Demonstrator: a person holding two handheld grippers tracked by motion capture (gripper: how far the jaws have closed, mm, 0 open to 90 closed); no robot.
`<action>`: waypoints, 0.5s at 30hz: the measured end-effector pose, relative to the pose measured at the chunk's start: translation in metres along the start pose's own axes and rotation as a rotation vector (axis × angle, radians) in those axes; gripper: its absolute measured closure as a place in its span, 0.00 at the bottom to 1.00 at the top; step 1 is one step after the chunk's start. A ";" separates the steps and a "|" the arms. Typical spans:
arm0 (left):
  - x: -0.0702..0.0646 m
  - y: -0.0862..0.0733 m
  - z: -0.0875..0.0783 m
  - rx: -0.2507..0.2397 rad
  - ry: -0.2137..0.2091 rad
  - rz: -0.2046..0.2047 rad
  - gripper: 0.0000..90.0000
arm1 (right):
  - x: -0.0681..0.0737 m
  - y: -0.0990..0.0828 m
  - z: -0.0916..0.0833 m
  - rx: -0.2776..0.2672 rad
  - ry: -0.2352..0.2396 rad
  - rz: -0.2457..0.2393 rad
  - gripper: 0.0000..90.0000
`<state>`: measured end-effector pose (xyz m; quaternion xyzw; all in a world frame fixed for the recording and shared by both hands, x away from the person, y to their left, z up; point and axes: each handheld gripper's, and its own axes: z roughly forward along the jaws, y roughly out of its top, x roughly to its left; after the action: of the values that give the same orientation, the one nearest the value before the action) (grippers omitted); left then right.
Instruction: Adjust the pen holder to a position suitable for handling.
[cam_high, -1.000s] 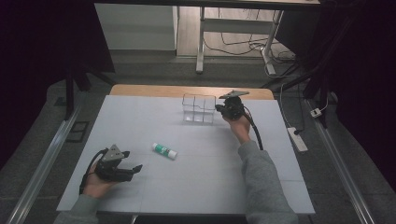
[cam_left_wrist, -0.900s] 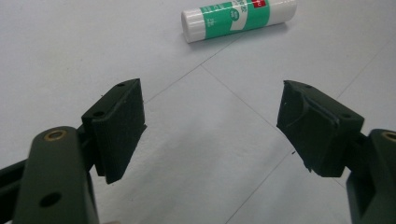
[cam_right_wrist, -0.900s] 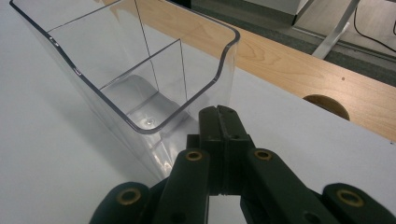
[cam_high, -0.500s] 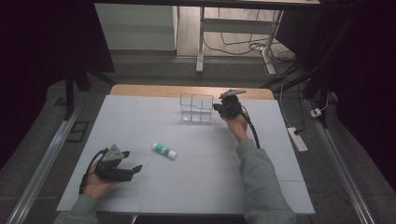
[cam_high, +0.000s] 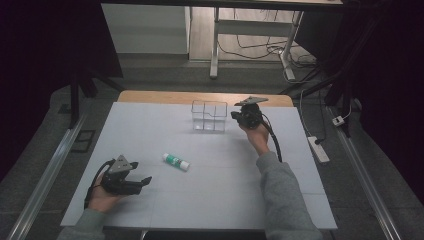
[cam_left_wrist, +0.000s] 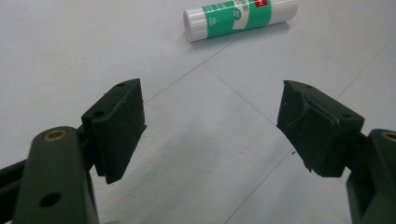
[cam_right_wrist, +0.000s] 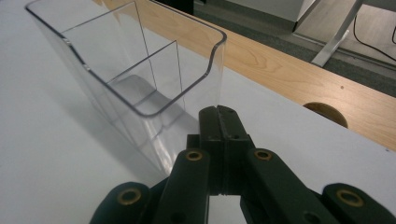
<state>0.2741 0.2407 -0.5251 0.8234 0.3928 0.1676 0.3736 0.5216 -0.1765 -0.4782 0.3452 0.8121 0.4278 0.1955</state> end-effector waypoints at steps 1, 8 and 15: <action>0.000 0.000 0.000 -0.001 0.000 0.000 0.26 | 0.000 0.000 0.000 0.000 0.000 0.000 0.99; 0.000 0.001 0.002 0.005 -0.001 0.005 0.26 | 0.003 -0.018 -0.047 -0.041 0.007 0.011 0.99; 0.000 0.001 0.004 0.012 -0.001 0.006 0.26 | 0.008 -0.045 -0.083 -0.055 0.034 0.044 0.96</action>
<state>0.2767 0.2386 -0.5270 0.8270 0.3909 0.1659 0.3684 0.4473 -0.2355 -0.4696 0.3501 0.7956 0.4597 0.1818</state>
